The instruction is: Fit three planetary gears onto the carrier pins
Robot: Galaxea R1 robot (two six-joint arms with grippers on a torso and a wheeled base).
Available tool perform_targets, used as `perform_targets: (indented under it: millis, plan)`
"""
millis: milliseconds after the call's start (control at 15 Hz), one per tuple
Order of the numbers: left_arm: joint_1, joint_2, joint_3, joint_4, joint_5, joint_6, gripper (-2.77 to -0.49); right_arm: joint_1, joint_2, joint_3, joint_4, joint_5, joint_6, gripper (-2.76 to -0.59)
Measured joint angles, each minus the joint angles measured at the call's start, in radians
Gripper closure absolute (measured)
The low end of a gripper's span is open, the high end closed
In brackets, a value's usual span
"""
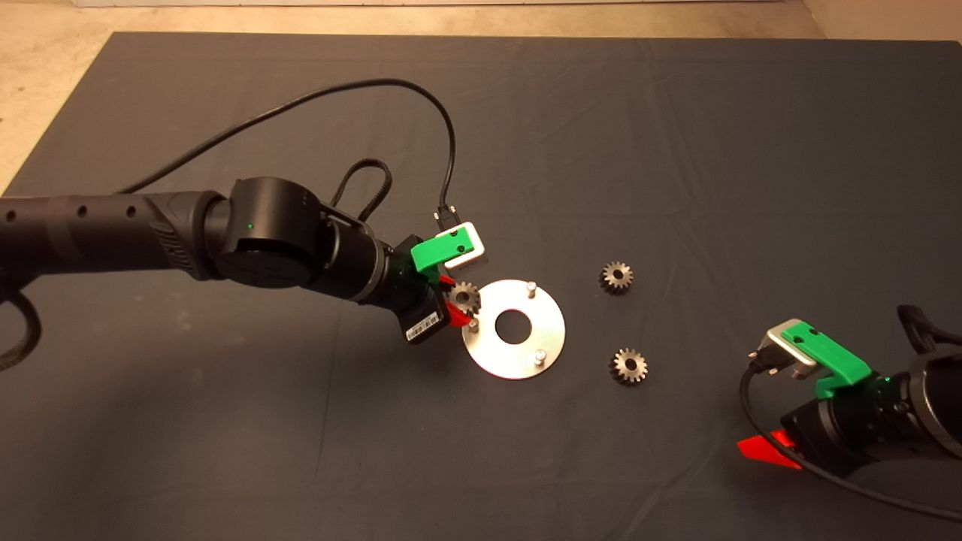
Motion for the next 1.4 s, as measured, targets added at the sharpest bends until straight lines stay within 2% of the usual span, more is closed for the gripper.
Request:
perform_targets:
  millis: [333,867,1000,1200,1400]
  plan:
    - [0.000,0.014,-0.010,0.036,-0.001,0.000,-0.55,0.000,-0.008,0.000,0.001,0.004,0.000,-2.21]
    - [0.001,0.011,-0.013,0.042,-0.001,0.000,-0.55,0.003,-0.017,0.000,0.002,0.007,0.000,-2.21]
    - [0.012,0.011,-0.013,0.044,-0.001,0.000,-0.55,0.011,-0.017,0.001,0.003,0.006,0.000,-2.21]
    - [0.052,0.014,-0.013,0.044,0.000,0.000,-0.55,0.016,-0.017,0.001,0.004,0.007,0.000,-2.21]
    - [0.052,0.014,-0.011,0.044,-0.001,0.000,-0.55,0.019,-0.017,0.001,0.005,0.008,0.000,-2.21]
